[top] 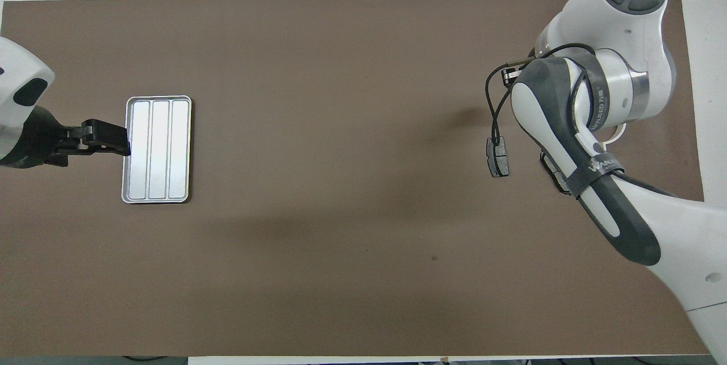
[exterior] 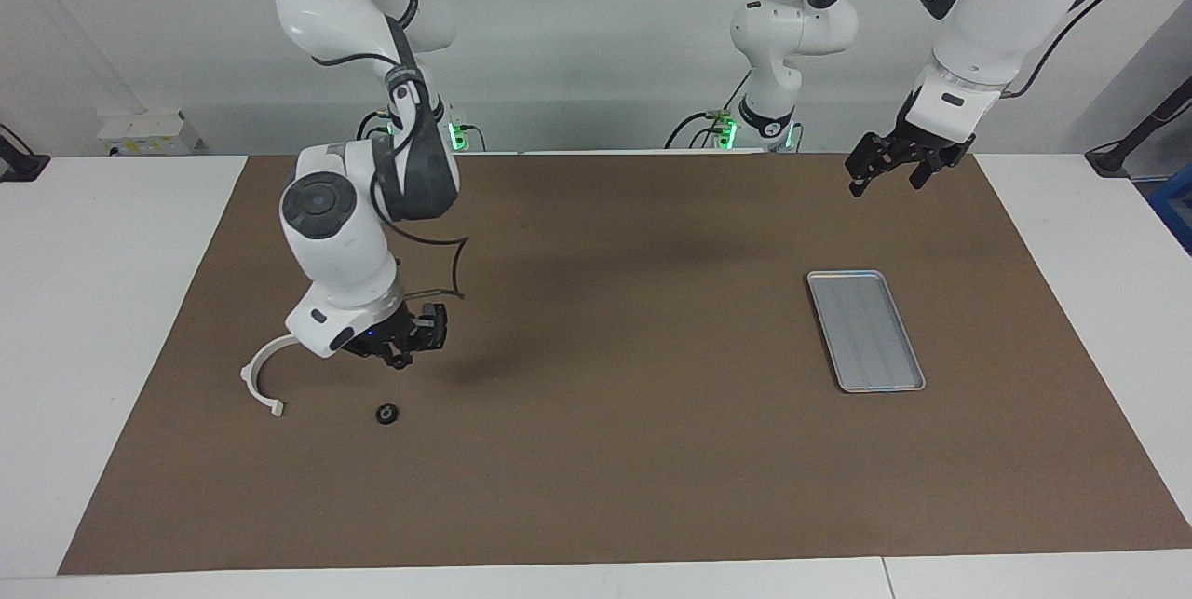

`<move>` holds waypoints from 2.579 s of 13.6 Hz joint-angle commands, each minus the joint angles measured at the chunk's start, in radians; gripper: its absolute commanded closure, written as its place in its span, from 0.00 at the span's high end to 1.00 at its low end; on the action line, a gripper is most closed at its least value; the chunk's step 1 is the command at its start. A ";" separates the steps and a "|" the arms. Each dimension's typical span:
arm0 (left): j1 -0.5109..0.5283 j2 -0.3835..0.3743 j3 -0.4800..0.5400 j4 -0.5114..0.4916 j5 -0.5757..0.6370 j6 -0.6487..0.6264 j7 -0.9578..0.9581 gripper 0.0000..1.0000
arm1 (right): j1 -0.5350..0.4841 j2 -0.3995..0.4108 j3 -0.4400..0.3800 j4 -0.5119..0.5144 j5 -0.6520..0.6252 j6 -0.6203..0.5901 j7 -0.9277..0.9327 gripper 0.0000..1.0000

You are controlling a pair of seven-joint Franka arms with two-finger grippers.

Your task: Place bearing gear from tray to pile

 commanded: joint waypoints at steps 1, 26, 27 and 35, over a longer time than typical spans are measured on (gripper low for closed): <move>0.004 -0.015 0.001 -0.011 -0.014 -0.004 0.003 1.00 | -0.063 -0.002 0.016 -0.074 0.000 0.108 -0.116 0.00; 0.004 -0.015 0.001 -0.011 -0.014 -0.002 0.003 1.00 | -0.146 0.088 0.015 -0.078 -0.008 0.292 -0.308 1.00; 0.004 -0.015 0.001 -0.011 -0.014 -0.002 0.003 1.00 | -0.146 0.087 0.015 -0.077 -0.009 0.290 -0.308 1.00; 0.004 -0.015 0.001 -0.011 -0.014 -0.004 0.003 1.00 | -0.143 -0.033 0.015 -0.078 -0.002 0.174 -0.302 1.00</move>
